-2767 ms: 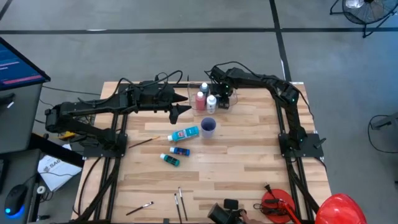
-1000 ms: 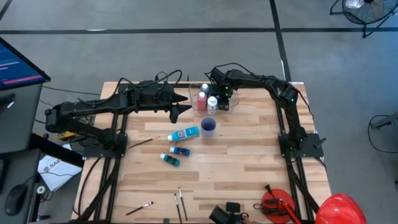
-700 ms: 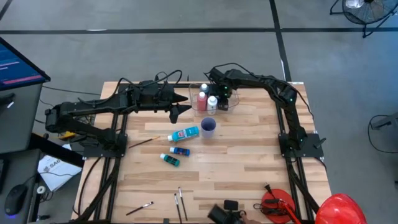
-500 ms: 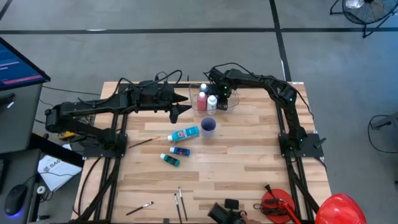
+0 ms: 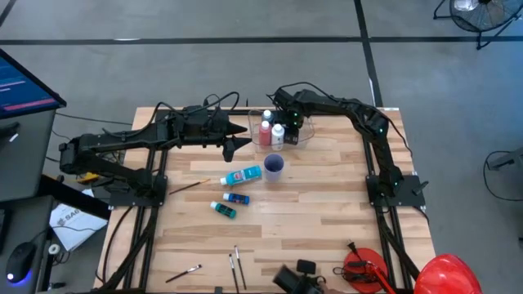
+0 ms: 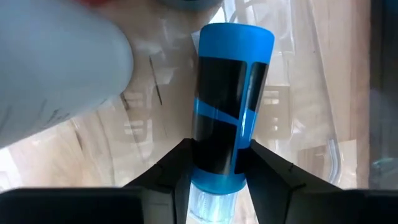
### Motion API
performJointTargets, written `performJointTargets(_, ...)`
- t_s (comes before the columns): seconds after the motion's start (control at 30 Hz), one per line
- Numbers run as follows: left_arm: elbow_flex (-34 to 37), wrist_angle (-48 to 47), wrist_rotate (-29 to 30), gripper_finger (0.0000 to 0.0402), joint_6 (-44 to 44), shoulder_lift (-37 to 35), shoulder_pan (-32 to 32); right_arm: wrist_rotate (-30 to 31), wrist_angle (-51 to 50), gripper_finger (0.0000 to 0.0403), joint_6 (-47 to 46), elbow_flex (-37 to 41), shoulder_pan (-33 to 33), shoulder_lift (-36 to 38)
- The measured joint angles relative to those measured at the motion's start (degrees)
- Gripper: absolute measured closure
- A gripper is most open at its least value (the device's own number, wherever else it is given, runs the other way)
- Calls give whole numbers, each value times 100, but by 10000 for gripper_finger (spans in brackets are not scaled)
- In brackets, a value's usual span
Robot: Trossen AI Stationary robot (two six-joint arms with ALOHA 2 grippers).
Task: Pick & Place Paint Supplies
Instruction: Adjust the blue paint bottle in the transparent bin
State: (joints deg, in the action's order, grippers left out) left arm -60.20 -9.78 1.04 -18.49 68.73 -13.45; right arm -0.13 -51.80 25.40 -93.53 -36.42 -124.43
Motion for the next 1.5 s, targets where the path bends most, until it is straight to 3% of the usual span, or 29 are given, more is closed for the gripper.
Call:
performJointTargets(0.27,0,11,0,172,-21,0,0,95,-197,289,-1,-461,-66,-47)
performJointTargets(1.07,0,17,-2,172,-21,-1,10,-23,-1332,289,-161,-595,-151,-12)
performJointTargets(1.5,0,17,-2,172,-28,-1,11,62,-1765,289,-299,-1636,-205,-12)
